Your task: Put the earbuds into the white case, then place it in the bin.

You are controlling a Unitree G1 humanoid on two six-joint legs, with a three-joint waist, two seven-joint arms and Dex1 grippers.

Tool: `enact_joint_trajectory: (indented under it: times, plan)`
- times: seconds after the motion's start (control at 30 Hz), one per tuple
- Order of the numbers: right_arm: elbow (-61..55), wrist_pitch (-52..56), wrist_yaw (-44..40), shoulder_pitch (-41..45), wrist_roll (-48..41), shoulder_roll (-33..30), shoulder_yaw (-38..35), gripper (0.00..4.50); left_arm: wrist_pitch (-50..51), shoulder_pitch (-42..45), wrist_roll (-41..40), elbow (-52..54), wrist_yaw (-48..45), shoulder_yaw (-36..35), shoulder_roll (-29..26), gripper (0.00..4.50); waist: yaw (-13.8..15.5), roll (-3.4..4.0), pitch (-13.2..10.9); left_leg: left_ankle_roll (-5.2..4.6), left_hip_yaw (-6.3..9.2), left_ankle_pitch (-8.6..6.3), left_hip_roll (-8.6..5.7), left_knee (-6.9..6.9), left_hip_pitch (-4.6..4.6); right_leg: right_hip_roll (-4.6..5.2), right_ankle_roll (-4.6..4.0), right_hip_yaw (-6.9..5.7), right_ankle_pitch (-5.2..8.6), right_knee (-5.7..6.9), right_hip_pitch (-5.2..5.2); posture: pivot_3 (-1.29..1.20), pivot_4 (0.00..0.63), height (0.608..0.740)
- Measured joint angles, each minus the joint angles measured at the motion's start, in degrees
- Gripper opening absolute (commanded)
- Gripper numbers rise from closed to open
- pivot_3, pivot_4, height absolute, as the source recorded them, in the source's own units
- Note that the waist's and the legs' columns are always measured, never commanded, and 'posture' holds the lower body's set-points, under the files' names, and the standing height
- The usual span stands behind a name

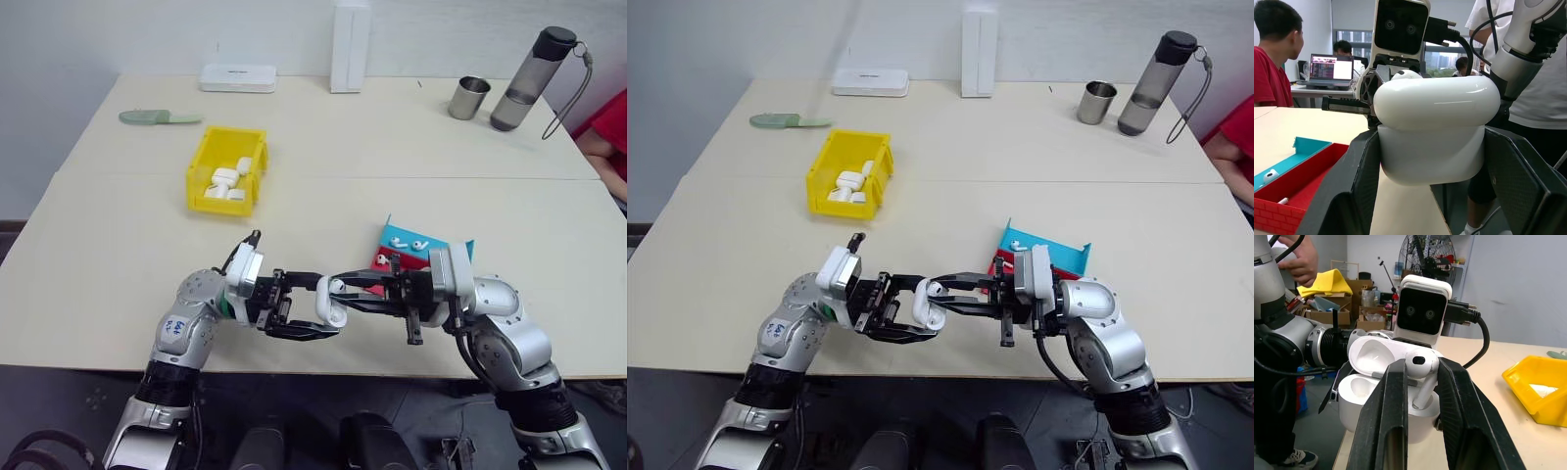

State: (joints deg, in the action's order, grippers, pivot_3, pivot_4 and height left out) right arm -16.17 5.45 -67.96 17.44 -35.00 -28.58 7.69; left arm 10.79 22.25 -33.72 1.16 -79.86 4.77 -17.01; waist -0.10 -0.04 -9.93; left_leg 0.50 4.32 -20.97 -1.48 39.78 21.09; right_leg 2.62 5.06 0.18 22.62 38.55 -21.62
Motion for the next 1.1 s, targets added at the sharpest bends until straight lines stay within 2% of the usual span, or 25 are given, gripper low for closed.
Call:
enact_joint_trajectory:
  times: [0.67,1.1]
  plan:
    - [-1.6,4.72,-2.0,-0.56,-6.48,-3.17,-2.71,0.5,-1.96,0.04,0.13,0.03,0.26,0.8,1.92,2.81,0.05,0.0,0.0,0.0,0.0,0.0,0.0,0.0,0.0,0.0,0.0,0.0,0.0,-0.02,0.01,0.0,0.15,0.74]
    - [0.83,1.27,-1.73,2.52,-2.07,-1.21,-1.01,0.5,-2.25,0.04,0.12,0.03,0.87,0.08,0.62,2.81,0.03,0.0,0.0,0.0,0.0,0.0,0.0,0.0,0.0,0.0,0.0,-0.01,0.0,-0.03,0.01,0.0,0.15,0.74]
